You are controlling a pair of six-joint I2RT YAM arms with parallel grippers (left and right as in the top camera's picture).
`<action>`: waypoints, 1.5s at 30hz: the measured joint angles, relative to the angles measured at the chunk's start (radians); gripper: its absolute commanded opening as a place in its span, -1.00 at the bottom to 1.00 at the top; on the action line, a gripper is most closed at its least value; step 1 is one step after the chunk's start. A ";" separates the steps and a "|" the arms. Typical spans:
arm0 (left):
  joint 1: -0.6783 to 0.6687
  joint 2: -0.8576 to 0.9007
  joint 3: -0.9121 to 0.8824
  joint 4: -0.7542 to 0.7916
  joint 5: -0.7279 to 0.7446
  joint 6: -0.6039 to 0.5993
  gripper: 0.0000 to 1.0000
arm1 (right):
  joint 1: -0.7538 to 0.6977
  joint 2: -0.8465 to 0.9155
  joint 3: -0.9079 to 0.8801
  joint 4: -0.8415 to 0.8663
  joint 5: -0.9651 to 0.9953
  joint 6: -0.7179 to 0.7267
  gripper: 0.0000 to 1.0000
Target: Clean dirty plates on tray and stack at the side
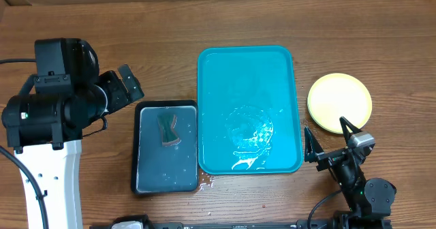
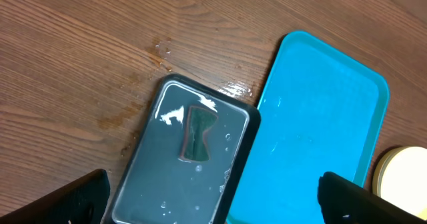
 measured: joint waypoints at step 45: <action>-0.051 -1.284 -1.597 1.413 0.092 0.306 1.00 | 0.000 0.000 0.000 -0.001 0.000 -0.003 0.99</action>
